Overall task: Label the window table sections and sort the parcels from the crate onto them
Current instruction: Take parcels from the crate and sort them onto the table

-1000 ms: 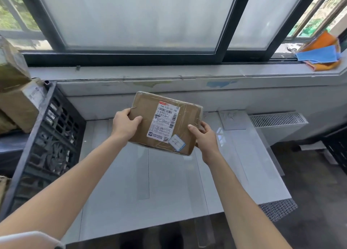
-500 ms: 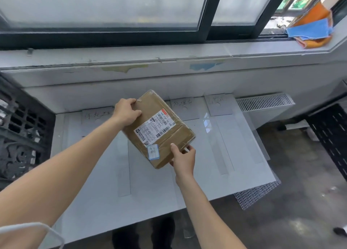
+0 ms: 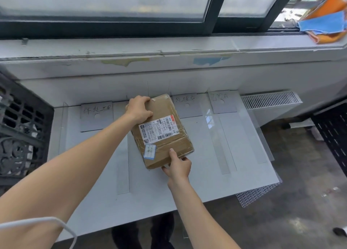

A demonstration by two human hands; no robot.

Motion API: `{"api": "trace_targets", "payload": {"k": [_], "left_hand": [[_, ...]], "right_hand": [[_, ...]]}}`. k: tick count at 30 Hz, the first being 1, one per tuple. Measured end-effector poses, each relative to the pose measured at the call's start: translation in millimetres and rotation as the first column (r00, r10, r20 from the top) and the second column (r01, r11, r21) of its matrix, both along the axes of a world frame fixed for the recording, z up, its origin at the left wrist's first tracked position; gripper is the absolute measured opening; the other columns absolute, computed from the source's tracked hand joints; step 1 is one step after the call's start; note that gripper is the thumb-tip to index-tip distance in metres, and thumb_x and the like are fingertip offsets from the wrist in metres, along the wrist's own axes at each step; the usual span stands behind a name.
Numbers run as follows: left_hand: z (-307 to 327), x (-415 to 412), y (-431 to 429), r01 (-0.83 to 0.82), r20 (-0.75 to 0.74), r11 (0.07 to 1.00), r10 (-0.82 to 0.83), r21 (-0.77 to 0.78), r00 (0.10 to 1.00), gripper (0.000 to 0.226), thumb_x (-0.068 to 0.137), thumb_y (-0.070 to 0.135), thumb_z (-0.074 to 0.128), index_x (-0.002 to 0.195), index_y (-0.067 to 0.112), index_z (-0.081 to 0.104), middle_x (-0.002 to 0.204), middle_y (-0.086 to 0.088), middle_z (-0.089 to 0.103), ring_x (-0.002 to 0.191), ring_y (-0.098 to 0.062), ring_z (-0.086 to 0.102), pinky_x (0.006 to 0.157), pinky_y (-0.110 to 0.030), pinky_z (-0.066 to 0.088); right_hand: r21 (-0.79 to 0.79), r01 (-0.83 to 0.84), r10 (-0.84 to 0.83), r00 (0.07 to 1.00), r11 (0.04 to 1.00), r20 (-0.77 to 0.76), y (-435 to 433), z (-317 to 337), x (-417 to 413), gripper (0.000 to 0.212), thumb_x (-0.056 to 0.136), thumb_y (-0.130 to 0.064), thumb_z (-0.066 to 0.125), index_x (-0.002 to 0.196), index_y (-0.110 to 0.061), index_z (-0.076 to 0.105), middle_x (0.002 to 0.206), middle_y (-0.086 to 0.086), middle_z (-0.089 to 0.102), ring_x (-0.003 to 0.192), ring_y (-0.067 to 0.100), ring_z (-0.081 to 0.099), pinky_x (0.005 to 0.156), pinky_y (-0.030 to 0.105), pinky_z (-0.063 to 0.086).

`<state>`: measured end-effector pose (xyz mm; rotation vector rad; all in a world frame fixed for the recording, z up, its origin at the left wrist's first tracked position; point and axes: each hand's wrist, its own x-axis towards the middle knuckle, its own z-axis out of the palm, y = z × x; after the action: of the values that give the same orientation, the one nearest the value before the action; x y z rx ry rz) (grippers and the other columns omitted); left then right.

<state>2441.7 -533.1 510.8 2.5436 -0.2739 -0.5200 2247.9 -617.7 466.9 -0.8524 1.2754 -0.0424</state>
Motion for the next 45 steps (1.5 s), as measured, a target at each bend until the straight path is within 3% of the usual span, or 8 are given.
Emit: {"api": "trace_targets", "payload": {"k": [6, 10, 24, 30, 45], "left_hand": [[-8, 1, 5, 0.036, -0.002, 0.999, -0.036, 0.001, 0.999, 0.062, 0.083, 0.022, 0.073, 0.141, 0.014, 0.05, 0.139, -0.011, 0.052, 0.13, -0.032, 0.045, 0.109, -0.048, 0.037], [-15, 0, 6, 0.052, -0.004, 0.998, -0.052, 0.025, 0.999, 0.065, 0.082, 0.022, 0.075, 0.142, 0.014, 0.049, 0.141, -0.012, 0.051, 0.132, -0.032, 0.044, 0.11, -0.046, 0.036], [-39, -8, -4, 0.202, -0.008, 0.978, -0.202, 0.06, 0.979, 0.066, 0.084, 0.022, 0.074, 0.143, 0.013, 0.047, 0.141, -0.012, 0.049, 0.13, -0.032, 0.043, 0.108, -0.043, 0.036], [-53, -8, -3, 0.219, -0.035, 0.973, -0.217, 0.077, 0.975, 0.065, 0.084, 0.023, 0.074, 0.142, 0.014, 0.047, 0.137, -0.01, 0.051, 0.126, -0.03, 0.045, 0.106, -0.045, 0.039], [-77, -17, -6, 0.249, -0.05, 0.966, -0.246, 0.074, 0.968, 0.057, 0.084, 0.019, 0.073, 0.136, 0.015, 0.052, 0.134, -0.009, 0.053, 0.123, -0.03, 0.047, 0.105, -0.048, 0.04]], "right_hand": [[0.023, 0.021, -0.02, 1.0, 1.0, -0.013, 11, -2, -1, 0.043, 0.09, -0.015, 0.071, 0.127, -0.006, 0.052, 0.123, 0.011, 0.063, 0.109, 0.03, 0.065, 0.083, 0.048, 0.06], [0.024, 0.035, -0.034, 0.998, 0.999, -0.047, 18, -3, -2, 0.042, 0.09, -0.015, 0.071, 0.126, -0.007, 0.052, 0.122, 0.011, 0.064, 0.105, 0.028, 0.066, 0.071, 0.039, 0.061], [0.081, 0.109, -0.095, 0.983, 0.991, -0.16, 30, -7, -12, 0.045, 0.091, -0.015, 0.071, 0.127, -0.007, 0.046, 0.12, 0.01, 0.061, 0.093, 0.023, 0.062, 0.079, 0.044, 0.06], [0.115, 0.114, -0.09, 0.977, 0.987, -0.194, 36, -9, -13, 0.044, 0.092, -0.016, 0.07, 0.128, -0.006, 0.048, 0.123, 0.012, 0.061, 0.091, 0.023, 0.062, 0.066, 0.037, 0.058], [0.117, 0.147, -0.113, 0.96, 0.982, -0.256, 41, -24, -20, 0.043, 0.091, -0.019, 0.07, 0.124, -0.008, 0.045, 0.11, 0.006, 0.056, 0.088, 0.022, 0.059, 0.062, 0.036, 0.057]]}}
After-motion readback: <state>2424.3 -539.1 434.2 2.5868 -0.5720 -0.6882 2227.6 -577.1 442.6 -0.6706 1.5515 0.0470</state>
